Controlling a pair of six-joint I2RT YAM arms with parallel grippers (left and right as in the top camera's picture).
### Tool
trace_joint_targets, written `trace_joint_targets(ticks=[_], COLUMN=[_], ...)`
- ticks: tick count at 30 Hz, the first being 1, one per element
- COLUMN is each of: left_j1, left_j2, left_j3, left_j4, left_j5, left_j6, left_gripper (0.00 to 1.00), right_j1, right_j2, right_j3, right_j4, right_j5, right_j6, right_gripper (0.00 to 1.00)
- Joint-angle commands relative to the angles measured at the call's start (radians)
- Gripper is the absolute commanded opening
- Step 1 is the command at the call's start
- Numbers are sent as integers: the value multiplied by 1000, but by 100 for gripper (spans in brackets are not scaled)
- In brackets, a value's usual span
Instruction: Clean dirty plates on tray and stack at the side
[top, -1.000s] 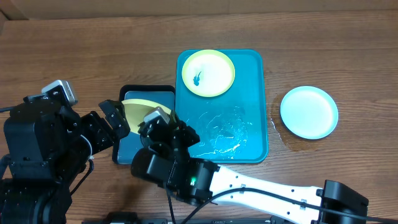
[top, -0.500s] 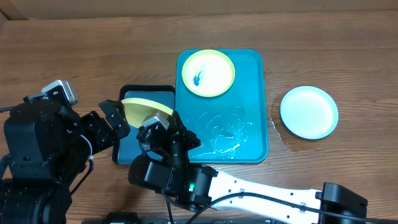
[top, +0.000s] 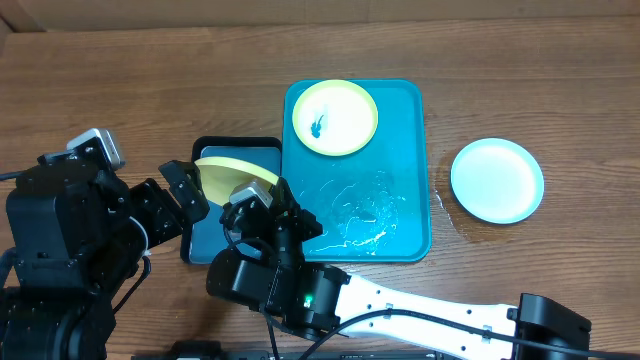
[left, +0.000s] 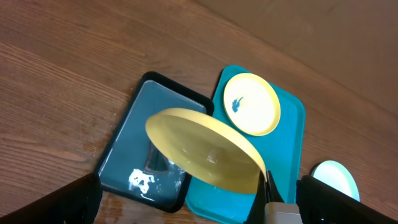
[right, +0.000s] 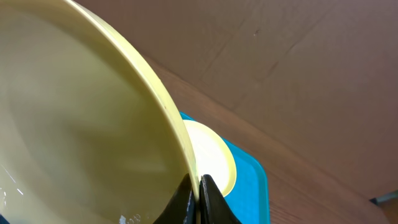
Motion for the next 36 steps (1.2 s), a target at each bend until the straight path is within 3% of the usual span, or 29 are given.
trace_joint_targets(ticks=[1, 36], left_j1=[5, 5], left_j2=[2, 2], left_j3=[12, 12], left_j4=[3, 3], left_j5=[-14, -14], left_j6=[19, 19], left_gripper=[100, 100], right_j1=[5, 5], right_j2=[-11, -11], right_j3=[25, 25], right_j4=[8, -3], right_j5=[48, 102], right_j6=[4, 5], right_gripper=[4, 4])
